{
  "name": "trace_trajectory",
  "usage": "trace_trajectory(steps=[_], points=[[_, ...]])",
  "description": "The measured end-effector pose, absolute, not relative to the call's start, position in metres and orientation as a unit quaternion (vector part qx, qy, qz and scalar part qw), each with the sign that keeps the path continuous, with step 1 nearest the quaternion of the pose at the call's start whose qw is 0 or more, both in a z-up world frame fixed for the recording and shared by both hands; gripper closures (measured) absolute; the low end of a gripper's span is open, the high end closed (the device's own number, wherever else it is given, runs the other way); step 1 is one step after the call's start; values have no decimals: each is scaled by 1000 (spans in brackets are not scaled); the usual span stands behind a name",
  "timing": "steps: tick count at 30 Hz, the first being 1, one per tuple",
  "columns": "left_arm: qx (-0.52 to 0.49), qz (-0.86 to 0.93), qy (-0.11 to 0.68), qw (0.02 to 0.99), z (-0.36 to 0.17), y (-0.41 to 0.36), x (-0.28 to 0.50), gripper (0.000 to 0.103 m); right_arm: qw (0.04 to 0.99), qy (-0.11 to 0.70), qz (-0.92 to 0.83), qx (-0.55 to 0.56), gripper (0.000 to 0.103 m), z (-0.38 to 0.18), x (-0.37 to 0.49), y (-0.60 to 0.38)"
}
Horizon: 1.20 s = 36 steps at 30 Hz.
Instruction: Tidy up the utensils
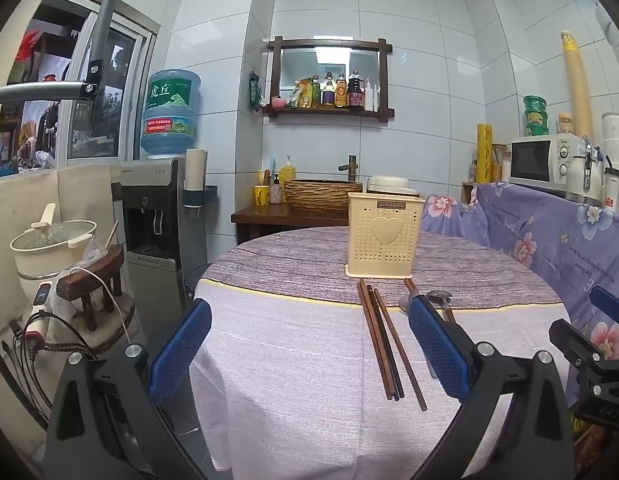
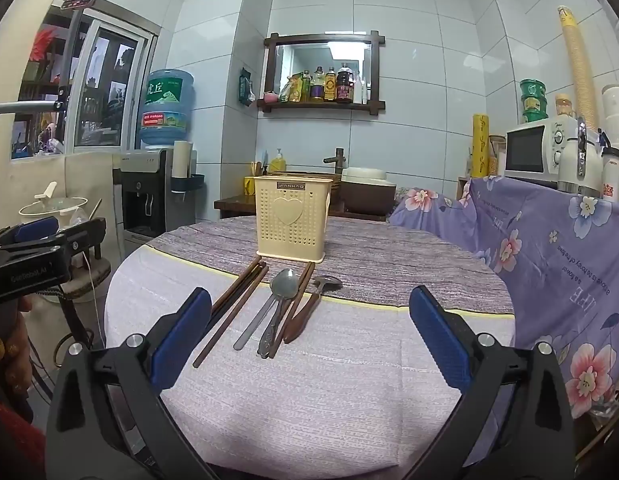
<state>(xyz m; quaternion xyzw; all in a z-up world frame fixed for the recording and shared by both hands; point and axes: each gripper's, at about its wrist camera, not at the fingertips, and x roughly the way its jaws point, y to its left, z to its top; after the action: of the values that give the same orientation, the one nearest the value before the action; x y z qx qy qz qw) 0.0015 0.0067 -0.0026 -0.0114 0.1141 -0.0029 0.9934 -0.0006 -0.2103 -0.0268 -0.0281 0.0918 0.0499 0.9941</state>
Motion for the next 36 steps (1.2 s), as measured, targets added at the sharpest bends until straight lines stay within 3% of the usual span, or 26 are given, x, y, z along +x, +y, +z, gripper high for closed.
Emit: trace_trajectory(steps=[36], points=[[-8,0,124,992,-6,0,6,5,993,99,51,-29,5,-27,6,-210]])
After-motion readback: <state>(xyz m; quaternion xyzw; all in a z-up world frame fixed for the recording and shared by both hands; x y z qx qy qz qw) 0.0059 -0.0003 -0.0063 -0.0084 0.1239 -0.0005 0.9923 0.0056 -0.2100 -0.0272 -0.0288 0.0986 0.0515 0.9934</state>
